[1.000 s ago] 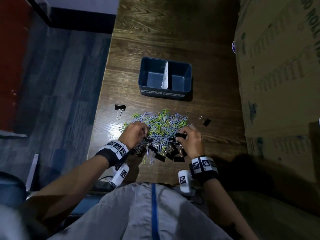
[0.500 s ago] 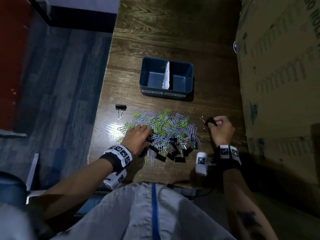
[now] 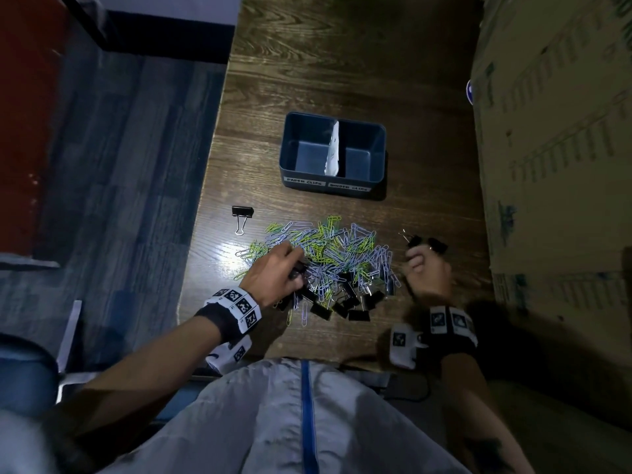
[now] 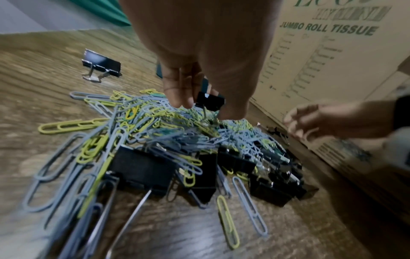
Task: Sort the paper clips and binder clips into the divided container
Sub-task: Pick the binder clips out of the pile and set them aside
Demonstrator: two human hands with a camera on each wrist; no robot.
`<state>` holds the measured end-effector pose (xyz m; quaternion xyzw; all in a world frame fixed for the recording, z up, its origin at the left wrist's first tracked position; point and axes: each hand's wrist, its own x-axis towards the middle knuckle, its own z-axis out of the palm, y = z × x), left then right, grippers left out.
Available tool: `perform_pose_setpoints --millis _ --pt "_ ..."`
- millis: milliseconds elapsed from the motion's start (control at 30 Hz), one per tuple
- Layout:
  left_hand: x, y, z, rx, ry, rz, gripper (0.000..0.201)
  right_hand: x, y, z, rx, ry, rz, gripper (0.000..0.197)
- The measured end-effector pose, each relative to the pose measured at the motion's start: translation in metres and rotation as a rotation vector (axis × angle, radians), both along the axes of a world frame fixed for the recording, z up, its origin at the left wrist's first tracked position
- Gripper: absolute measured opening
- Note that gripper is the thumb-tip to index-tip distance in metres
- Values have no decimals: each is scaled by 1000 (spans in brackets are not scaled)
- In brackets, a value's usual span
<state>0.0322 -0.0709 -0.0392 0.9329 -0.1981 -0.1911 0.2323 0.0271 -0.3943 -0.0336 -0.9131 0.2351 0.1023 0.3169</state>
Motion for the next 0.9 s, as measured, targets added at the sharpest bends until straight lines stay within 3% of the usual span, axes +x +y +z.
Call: perform_pose_setpoints --millis 100,167,300,433,567,667,767,900 --pt "5 5 10 -66 43 85 38 -22 10 -15 45 271 335 52" --pt "9 8 15 -80 58 85 40 -32 15 -27 9 285 375 66" --pt "14 16 25 -203 86 148 37 -40 24 -36 -132 75 378 46" --pt "24 29 28 -322 146 419 32 -42 26 -34 -111 41 365 32" --pt "45 51 24 -79 -8 599 33 -44 27 -23 -19 -48 302 28" --pt "62 69 20 65 22 682 35 -39 22 -7 52 -99 315 29" --pt "73 75 17 30 84 662 33 -29 20 8 130 -66 319 36" --pt "80 74 14 -154 275 742 32 -10 20 24 396 -43 167 35"
